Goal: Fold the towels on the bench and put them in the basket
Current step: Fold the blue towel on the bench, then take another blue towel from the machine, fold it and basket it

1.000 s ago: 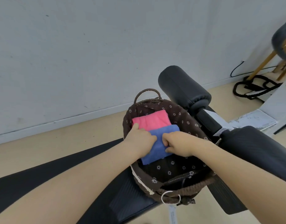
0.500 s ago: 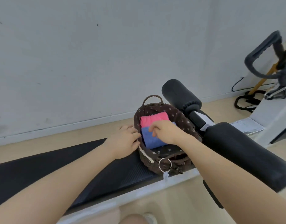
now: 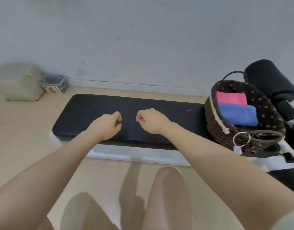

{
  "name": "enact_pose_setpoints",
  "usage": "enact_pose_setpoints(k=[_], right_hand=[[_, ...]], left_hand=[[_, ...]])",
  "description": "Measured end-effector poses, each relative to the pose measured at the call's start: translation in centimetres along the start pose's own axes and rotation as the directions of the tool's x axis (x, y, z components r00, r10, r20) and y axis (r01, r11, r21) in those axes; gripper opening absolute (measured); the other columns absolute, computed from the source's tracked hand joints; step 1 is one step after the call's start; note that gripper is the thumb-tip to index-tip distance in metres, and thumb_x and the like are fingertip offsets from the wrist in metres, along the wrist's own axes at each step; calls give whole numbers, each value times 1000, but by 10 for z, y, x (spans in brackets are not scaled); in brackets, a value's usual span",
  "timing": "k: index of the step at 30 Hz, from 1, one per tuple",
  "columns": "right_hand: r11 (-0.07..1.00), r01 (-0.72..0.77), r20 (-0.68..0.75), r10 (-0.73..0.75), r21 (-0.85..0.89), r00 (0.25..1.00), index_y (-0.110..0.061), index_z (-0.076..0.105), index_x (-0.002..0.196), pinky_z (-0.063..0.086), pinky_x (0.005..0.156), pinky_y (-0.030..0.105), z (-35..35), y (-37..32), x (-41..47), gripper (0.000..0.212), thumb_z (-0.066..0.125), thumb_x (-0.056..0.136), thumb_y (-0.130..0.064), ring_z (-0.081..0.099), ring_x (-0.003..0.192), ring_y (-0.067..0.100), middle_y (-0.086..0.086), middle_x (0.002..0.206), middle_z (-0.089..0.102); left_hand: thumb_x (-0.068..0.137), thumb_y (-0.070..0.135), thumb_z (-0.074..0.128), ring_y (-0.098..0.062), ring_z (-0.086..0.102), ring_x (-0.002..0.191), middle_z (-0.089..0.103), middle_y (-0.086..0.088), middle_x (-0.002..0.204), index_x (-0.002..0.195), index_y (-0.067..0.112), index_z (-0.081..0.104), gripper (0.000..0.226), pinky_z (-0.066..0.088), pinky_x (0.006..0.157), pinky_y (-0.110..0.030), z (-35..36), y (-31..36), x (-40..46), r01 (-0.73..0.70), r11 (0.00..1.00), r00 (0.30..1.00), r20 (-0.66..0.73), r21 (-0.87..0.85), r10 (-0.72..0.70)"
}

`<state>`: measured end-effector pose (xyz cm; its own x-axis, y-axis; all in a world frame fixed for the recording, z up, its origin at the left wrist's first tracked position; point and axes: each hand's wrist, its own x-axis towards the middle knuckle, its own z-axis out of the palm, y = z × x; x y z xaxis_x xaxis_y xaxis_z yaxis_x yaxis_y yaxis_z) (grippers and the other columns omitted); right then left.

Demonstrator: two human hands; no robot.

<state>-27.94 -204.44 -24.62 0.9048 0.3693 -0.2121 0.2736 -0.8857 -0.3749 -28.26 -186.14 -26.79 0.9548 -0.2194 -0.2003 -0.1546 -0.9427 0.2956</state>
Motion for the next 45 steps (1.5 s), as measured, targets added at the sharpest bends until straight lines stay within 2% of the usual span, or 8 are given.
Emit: enact_pose_setpoints(k=[4,9,12,16,20,30,37,45], right_hand=[[998,62,104,-62,0,993,-15,60,108,52,82,37,41,-68,71,24,41,94,-12,59,91,22,6,108,62],[879,-141,370,-42,456,928,-12,61,99,48,67,24,50,-185,141,17,47,95,-20,58,73,15,4,90,63],[889,-121,425,-88,442,901,-12,59,98,46,67,24,24,-265,160,16,46,94,-22,57,74,16,4,90,62],[968,46,527,-173,245,832,-9,57,95,44,66,25,-31,-378,171,15,44,95,-16,54,78,19,7,94,58],[966,249,547,-248,74,799,-4,62,99,47,87,37,-75,-528,174,23,43,95,-16,55,88,20,9,98,62],[854,488,533,-501,179,682,-17,53,72,41,67,27,-52,-808,215,24,45,94,-13,55,79,19,13,86,63],[836,421,571,-549,352,611,-15,56,110,40,58,19,-29,-971,294,20,45,94,-13,51,63,15,0,75,57],[845,382,632,-533,373,562,-11,53,96,39,58,22,42,-1151,360,9,44,96,-13,50,60,13,2,74,54]], left_hand=[[95,27,46,-16,55,73,56,2,81,112,16,44,20,46,65,-31,0,-93,-7,150,968,984,-67,-203,-167],[92,21,46,-30,55,77,57,-9,85,103,10,36,18,44,69,-37,-29,-197,-27,408,781,848,-123,-473,-516],[92,17,46,-28,54,79,58,-6,86,109,10,42,19,43,70,-33,-87,-245,-70,428,724,834,-73,-541,-547],[90,8,46,-20,46,63,54,0,70,80,22,45,17,36,59,-26,-195,-301,-151,358,736,866,-91,-575,-492],[91,7,45,-23,54,71,58,2,73,82,20,46,15,46,68,-29,-305,-373,-258,434,551,762,-36,-712,-647],[94,14,46,-16,58,70,64,-3,90,96,14,52,7,40,56,-20,-411,-548,-435,555,273,465,21,-786,-885],[94,17,44,-16,60,75,67,-2,94,96,15,58,14,41,56,-21,-462,-666,-474,569,181,308,4,-802,-951],[95,19,43,-13,58,80,64,5,94,107,18,55,18,48,75,-27,-501,-823,-519,666,228,383,63,-710,-922]])
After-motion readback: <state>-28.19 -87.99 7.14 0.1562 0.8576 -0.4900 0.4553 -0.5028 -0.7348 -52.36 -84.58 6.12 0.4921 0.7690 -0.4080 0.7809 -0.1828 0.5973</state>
